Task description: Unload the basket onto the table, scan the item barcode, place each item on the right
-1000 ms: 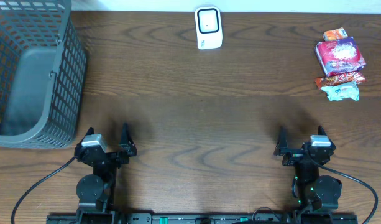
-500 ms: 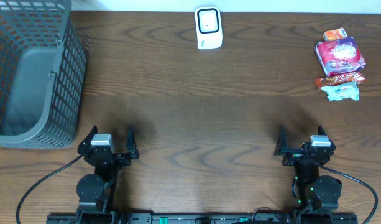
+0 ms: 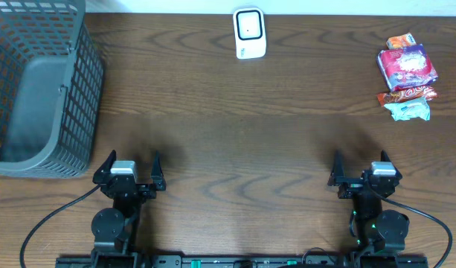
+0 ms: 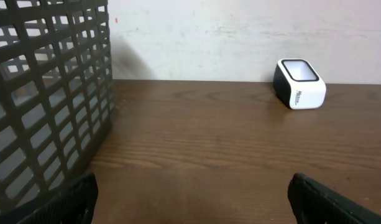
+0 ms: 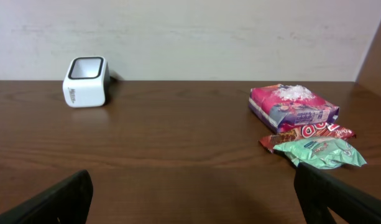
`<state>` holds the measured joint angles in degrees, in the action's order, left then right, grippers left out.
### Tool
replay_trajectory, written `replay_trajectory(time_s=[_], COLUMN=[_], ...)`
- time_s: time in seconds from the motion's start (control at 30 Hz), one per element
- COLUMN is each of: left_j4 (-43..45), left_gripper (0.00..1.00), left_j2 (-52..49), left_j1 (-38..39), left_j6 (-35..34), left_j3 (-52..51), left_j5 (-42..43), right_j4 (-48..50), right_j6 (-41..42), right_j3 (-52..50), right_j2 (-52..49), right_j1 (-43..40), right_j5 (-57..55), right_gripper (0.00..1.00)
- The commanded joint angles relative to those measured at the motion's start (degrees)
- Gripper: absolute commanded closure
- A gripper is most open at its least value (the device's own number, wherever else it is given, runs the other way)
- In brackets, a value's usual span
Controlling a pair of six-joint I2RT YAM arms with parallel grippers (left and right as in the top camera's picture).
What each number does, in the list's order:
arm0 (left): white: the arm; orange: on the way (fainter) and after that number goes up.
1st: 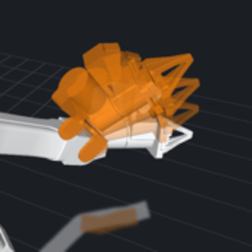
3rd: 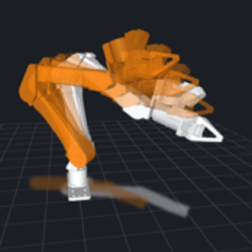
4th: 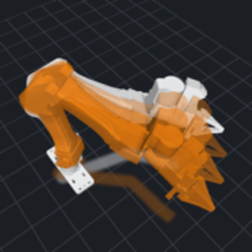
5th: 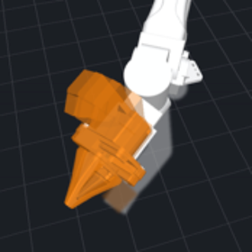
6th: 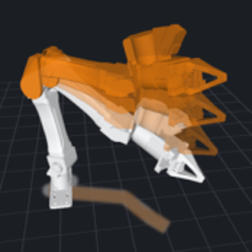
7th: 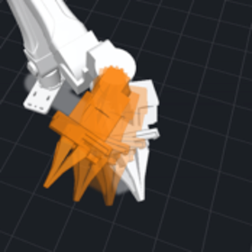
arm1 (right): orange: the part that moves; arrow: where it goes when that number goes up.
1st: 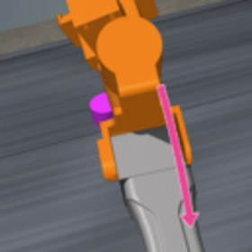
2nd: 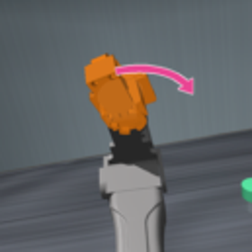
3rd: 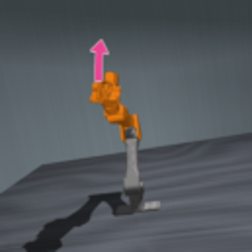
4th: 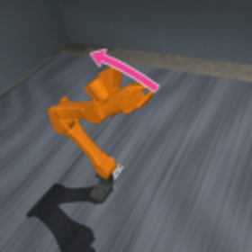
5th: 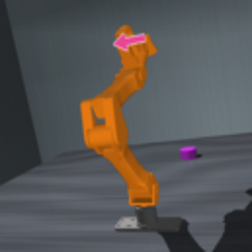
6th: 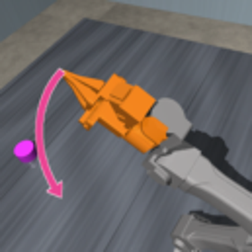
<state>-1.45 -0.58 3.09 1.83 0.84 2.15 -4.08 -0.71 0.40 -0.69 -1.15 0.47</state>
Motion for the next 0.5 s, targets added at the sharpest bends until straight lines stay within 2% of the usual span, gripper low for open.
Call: replay_trajectory(time_s=[0.0, 0.47], left_j4=[-2.8, -2.8], left_gripper=[0.02, 0.02], left_j2=[0.5, 0.5], left_j1=[-0.3, -1.4], left_j6=[0.9, 0.9], left_j3=[-0.6, -0.6], left_j5=[-2.8, -2.6], right_j4=[-0.2, -0.2], right_j6=[-0.6, -0.6], right_j3=[-0.1, -0.1], right_j2=[0.4, 0.3], right_j1=[0.5, 0.5], right_j5=[-0.1, -0.1], right_gripper=[0.01, 0.01])
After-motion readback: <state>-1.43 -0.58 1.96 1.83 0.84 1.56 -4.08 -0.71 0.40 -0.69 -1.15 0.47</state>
